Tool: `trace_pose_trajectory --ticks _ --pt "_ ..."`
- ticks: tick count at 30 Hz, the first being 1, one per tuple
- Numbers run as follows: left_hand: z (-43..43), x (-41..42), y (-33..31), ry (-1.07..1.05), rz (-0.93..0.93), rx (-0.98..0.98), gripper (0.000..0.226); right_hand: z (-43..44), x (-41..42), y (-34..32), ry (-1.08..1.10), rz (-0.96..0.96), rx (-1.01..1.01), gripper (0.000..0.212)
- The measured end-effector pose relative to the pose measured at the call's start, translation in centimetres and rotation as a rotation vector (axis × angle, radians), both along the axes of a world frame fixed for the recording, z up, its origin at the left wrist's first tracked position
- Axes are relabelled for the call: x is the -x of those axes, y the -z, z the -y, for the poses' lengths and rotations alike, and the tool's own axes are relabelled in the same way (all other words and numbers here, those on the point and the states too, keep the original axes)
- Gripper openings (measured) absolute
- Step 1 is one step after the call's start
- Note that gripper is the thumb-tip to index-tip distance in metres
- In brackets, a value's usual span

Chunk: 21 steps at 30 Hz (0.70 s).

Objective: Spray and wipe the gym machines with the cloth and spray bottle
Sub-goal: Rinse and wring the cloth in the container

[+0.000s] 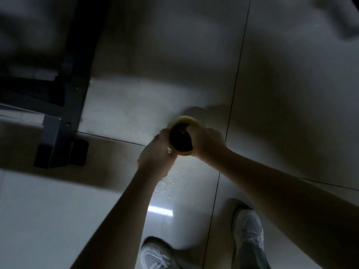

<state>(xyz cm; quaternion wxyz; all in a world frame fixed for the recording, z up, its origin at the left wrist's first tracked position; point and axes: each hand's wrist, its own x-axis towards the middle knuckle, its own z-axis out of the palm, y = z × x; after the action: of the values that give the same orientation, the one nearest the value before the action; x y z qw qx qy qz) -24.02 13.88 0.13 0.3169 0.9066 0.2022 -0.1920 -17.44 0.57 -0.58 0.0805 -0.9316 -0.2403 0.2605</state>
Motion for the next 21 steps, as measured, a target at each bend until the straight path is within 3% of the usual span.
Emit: trace_pose_trajectory --ticks 2,5,8,12,15,17,19,21 --pt "-1.0 2.1 -0.4 -0.242 0.165 -0.04 0.044 0.6 0.2 0.2 0.067 -0.018 -0.016 0.043" --pt "-2.2 5.4 0.3 -0.493 0.235 -0.098 0.039 1.1 0.0 0.3 0.121 -0.089 0.001 0.061" --pt "-2.7 6.7 0.1 -0.64 0.321 -0.079 0.04 1.6 0.7 0.4 0.105 -0.093 0.02 0.061" --pt "-3.2 7.2 0.9 -0.662 0.338 -0.014 0.039 1.9 2.0 0.5 0.082 -0.133 0.008 0.058" --pt "-4.0 8.3 2.0 -0.966 0.386 0.056 0.032 2.3 3.0 0.5 0.057 -0.137 0.003 0.056" --pt "-4.4 9.5 2.5 -1.138 0.219 0.037 0.032 2.5 3.5 0.4 0.044 -0.144 0.003 0.057" --pt "-4.2 11.1 3.5 -1.036 0.012 0.134 0.04 2.6 3.9 0.3 0.036 -0.14 0.006 0.056" --pt "-3.4 12.1 4.1 -0.828 -0.146 0.283 0.067 2.6 4.1 0.3 0.053 -0.119 -0.001 0.054"
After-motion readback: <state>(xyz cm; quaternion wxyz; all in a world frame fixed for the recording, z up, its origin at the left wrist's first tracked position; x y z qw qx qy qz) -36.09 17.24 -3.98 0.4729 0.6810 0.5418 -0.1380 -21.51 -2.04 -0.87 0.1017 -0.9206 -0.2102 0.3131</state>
